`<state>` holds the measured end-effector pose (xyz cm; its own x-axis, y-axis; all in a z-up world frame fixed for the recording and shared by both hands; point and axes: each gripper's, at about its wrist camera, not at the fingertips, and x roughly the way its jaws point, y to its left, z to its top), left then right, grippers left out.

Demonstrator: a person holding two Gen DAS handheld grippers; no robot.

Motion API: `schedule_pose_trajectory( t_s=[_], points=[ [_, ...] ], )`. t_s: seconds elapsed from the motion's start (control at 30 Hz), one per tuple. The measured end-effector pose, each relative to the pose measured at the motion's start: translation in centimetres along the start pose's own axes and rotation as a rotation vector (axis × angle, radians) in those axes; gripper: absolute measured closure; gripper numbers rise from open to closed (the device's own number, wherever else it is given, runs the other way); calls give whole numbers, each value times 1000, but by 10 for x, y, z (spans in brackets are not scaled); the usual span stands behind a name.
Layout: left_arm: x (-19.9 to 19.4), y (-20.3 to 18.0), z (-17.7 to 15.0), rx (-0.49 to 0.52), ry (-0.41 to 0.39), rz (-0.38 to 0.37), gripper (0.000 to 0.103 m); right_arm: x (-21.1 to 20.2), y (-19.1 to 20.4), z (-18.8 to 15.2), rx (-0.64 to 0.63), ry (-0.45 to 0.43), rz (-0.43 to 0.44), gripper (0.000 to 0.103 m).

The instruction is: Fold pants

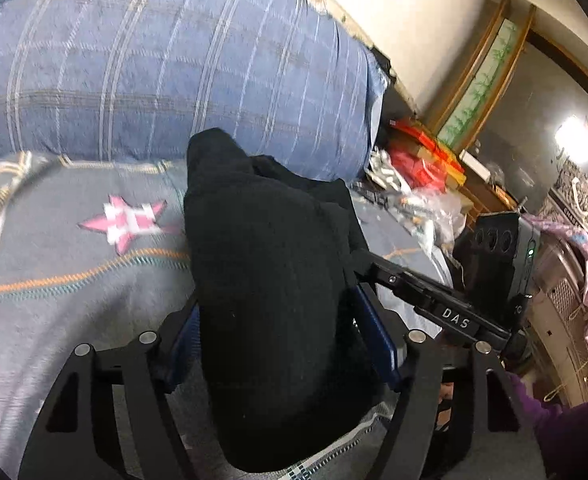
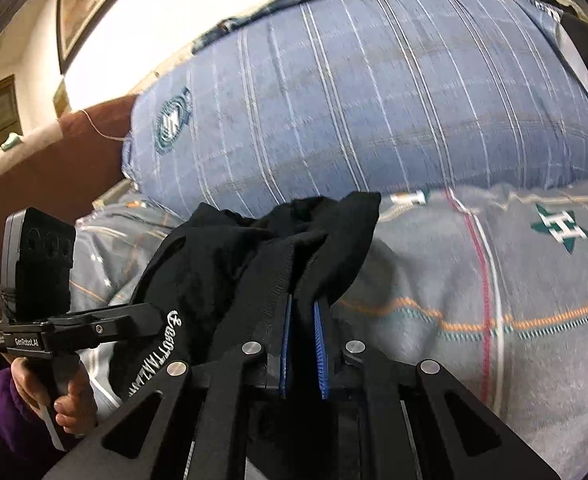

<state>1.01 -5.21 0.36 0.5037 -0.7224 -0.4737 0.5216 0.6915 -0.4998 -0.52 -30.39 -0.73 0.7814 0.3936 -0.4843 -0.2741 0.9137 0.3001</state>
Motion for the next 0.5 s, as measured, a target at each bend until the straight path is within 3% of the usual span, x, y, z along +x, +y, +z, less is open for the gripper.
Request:
schedule_pose_trajectory(
  t_s=[0.17,0.27,0.43,0.5],
  points=[
    [-20,15,11,-45,-55,53,32,14,19,16,14,-20,47,93],
    [-21,32,13,-73,-46,151,32,32,32,22,29,-4,72,93],
    [4,74,4,-187,81,332,31,90,44,14,72,171,9,88],
    [13,88,0,-220,117,391,24,112,46,3,31,253,-94,82]
  ],
)
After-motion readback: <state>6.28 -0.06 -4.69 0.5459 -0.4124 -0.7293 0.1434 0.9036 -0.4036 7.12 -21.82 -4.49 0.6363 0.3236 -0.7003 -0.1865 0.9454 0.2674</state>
